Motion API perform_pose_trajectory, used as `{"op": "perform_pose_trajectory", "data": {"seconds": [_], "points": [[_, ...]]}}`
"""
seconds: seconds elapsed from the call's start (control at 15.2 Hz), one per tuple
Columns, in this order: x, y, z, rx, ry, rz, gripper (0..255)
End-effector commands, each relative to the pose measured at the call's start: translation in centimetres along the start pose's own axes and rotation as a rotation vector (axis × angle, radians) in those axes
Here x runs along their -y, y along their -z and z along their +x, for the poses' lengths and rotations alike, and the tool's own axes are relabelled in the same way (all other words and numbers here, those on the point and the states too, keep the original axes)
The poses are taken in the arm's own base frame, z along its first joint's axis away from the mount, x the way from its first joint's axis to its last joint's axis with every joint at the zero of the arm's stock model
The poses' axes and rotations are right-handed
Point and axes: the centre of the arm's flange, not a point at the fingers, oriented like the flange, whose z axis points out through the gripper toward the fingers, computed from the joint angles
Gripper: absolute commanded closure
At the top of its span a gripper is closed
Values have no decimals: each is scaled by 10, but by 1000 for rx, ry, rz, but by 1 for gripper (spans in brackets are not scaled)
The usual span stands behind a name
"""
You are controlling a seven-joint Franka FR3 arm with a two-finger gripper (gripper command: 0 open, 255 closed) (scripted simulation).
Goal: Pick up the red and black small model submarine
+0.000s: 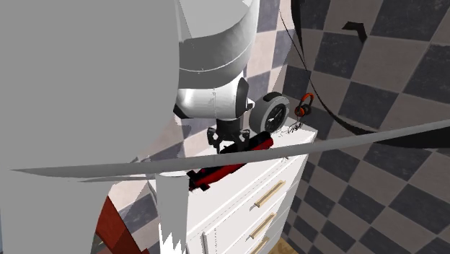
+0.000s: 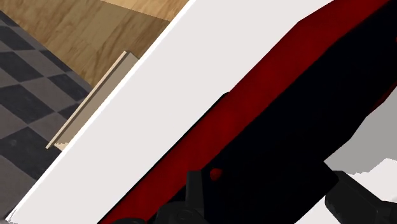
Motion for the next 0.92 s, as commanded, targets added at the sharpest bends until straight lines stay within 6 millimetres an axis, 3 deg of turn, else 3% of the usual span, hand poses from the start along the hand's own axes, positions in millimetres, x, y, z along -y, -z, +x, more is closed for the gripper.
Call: {"op": "perform_pose_trajectory", "data": {"seconds": [0.0, 0.73, 0.86], "points": [[0, 11, 0, -2, 0, 0, 255], [-1, 69, 4, -2, 0, 0, 255], [-1, 70, 4, -2, 0, 0, 255]]}}
